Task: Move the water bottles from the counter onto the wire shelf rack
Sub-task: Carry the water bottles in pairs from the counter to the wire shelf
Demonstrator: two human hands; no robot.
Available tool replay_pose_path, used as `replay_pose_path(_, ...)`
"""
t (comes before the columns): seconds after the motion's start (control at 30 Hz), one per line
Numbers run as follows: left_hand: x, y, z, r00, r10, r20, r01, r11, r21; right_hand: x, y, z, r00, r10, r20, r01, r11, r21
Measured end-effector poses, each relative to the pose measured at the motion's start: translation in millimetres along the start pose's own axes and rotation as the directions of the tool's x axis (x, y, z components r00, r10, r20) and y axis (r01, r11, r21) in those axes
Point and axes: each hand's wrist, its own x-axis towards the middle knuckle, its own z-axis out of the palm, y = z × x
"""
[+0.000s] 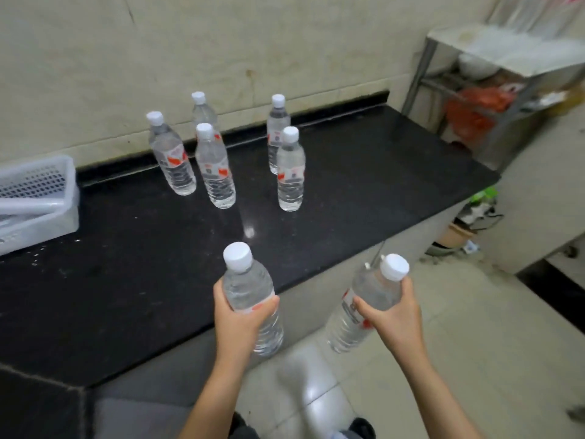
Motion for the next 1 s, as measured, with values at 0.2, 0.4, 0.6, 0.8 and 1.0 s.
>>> replay_pose_path(0.2,-53,-24,120,0.992,-0.067,0.11,0.065,0.998,0.02,13,51,-130,0.983,0.06,-0.171,-0.06,0.998,0.004)
replay_pose_path(0.4,-78,-26,207,0.967,-0.056,0.25,0.022,0.99,0.138,12,92,-226,0.912,0.219,-0.346,-0.233,0.972,0.002)
replay_pose_path(0.6,-77,-9,293,0.92,-0.041,0.389,-0.01,0.992,0.128,42,102,-280,0.887,0.261,-0.38,-0.268,0.963,0.036)
replay_pose_path(0.8,-46,9,396,0.883,0.033,0.468,-0.057,0.998,0.039,127,75,-336,0.9,0.112,-0.421,-0.117,0.993,0.014)
replay_pose_path(1.0,10,42,518,0.844,0.161,0.512,-0.111,0.986,-0.126,240,32,-397,0.89,-0.077,-0.449,0.038,0.995,-0.094)
